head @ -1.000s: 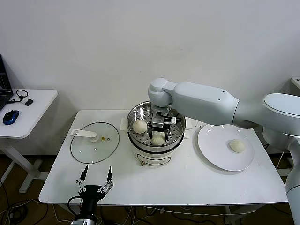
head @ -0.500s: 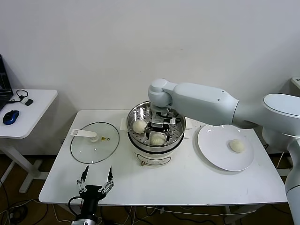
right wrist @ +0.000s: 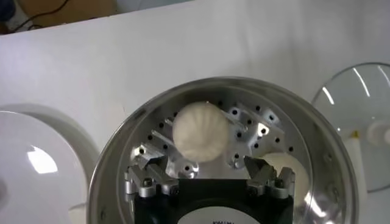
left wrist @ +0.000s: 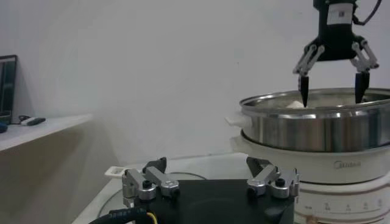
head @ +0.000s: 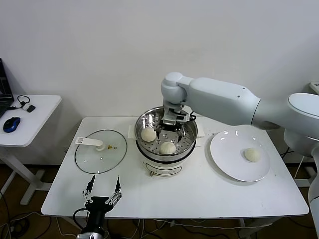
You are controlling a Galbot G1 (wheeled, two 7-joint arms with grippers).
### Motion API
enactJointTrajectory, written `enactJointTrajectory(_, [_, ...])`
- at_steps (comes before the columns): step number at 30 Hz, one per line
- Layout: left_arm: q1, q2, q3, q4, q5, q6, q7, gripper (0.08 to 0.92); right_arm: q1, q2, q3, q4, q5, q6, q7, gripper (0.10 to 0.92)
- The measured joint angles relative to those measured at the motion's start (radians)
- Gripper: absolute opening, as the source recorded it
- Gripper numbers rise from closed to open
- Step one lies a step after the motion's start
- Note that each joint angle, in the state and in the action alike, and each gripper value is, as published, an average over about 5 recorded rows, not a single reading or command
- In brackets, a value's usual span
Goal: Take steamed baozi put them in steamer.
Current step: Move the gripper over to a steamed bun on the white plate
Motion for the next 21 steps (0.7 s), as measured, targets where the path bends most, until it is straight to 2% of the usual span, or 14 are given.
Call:
enactJointTrajectory(10, [-0.013,0.004,0.0,-0.005,-0.008,-0.003,0.008,0.823,0.1,-0.102,-0.029,-0.031,0.124,-0.094,0.013,0.823])
enactJointTrajectory(21, [-0.03,0.005,0.011,-0.008,-0.009,-0.003,0.02,0.823,0.116,-0.33,-0.058,-0.088,0.258,-0.279,0.036,0.823])
